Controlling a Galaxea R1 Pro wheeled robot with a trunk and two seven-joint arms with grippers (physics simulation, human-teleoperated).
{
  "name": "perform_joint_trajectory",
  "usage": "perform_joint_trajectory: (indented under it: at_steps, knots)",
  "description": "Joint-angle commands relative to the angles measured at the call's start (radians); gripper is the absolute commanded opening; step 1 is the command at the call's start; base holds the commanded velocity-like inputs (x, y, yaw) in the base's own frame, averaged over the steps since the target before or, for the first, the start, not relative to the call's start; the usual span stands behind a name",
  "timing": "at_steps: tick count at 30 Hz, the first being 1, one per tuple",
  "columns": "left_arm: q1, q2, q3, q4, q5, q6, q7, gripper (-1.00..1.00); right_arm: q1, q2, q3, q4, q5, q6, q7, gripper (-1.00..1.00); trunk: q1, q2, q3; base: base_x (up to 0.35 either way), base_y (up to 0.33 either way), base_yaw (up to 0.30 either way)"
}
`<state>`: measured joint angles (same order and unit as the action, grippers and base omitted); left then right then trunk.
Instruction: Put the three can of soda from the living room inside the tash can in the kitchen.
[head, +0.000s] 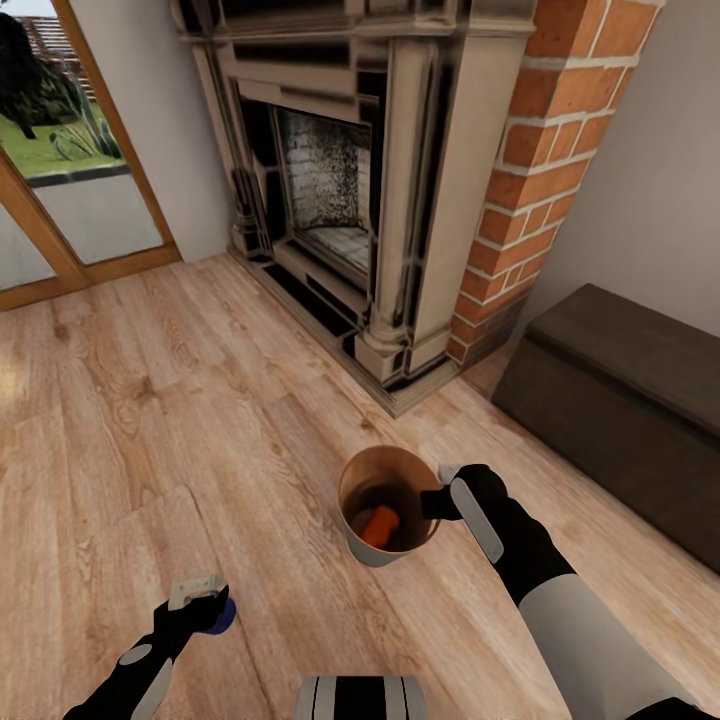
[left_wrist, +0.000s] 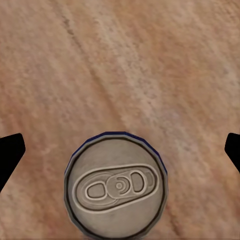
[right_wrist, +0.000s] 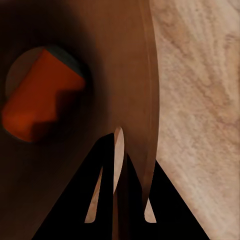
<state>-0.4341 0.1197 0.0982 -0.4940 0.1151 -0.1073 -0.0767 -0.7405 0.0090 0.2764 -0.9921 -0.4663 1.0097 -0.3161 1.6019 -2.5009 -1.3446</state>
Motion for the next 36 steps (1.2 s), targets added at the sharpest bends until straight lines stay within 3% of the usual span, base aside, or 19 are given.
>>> perform_joint_trajectory:
  at_steps: [1,26,36]
  knots:
    - [0.000,0.000,0.000,0.000,0.000,0.000,0.000,1.00,0.000,0.000,0.000,0.000,-0.023,-0.005,0.005,-1.00,0.000,0.000,-0.002,0.000,0.000,0.000]
    - [0.000,0.000,0.002,0.000,0.000,0.000,0.000,1.00,0.000,0.001,0.000,0.000,-0.023,-0.005,0.005,-1.00,0.000,0.000,-0.041,0.000,0.000,0.000]
    - [0.000,0.000,0.002,0.000,0.000,0.000,0.000,1.00,0.000,0.000,-0.002,-0.043,-0.026,-0.005,0.005,-1.00,0.000,0.000,-0.045,0.000,0.000,0.000]
